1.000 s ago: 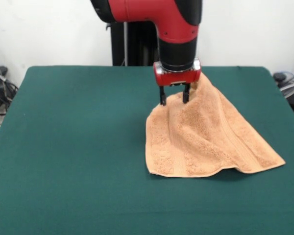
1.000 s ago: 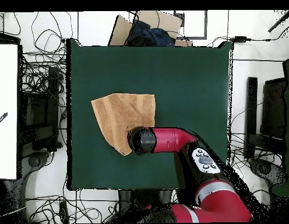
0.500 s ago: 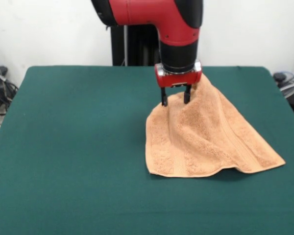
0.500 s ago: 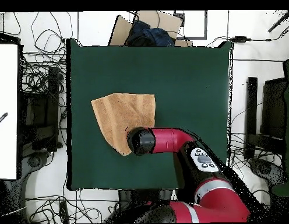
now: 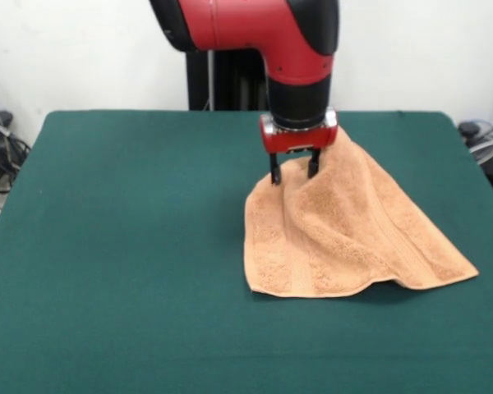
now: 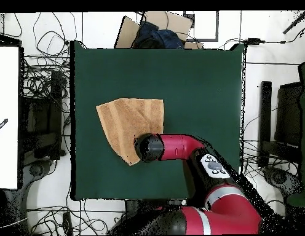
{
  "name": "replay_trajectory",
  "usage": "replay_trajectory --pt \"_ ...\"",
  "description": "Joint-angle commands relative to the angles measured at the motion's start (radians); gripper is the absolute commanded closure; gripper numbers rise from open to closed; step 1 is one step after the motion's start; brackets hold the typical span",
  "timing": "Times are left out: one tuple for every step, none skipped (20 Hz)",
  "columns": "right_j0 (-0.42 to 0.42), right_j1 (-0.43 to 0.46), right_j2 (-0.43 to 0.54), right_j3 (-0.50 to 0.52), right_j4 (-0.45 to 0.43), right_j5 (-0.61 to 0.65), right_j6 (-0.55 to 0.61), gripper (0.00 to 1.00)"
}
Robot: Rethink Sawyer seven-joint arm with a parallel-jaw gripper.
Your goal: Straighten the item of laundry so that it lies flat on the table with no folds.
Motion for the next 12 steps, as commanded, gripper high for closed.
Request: replay_trajectory --pt "0.027 0.138 -0.046 -0.139 -0.06 -0.092 0.093 0.0" --pt "0.045 0.144 -0.062 -0.148 -0.06 -0.061 0.095 0.0" --pt "0.057 0.142 -0.072 -0.139 -0.076 -0.128 0.111 0.0" --pt "0.071 0.13 -0.085 -0.12 -0.076 -0.146 0.13 0.0" --pt "0.072 0.118 -0.089 -0.101 -0.065 -0.124 0.135 0.0" --pt "0.071 0.114 -0.09 -0.095 -0.058 -0.103 0.129 0.0" --pt "0.07 0.121 -0.09 -0.099 -0.057 -0.103 0.123 0.0" --pt "0.07 0.131 -0.09 -0.107 -0.053 -0.1 0.117 0.0" --pt "0.07 0.141 -0.09 -0.115 -0.05 -0.098 0.111 0.0" --pt "0.074 0.144 -0.092 -0.125 -0.049 -0.098 0.108 0.0" --pt "0.075 0.148 -0.092 -0.125 -0.048 -0.096 0.105 0.0" --pt "0.071 0.15 -0.083 -0.131 -0.047 -0.086 0.093 0.0"
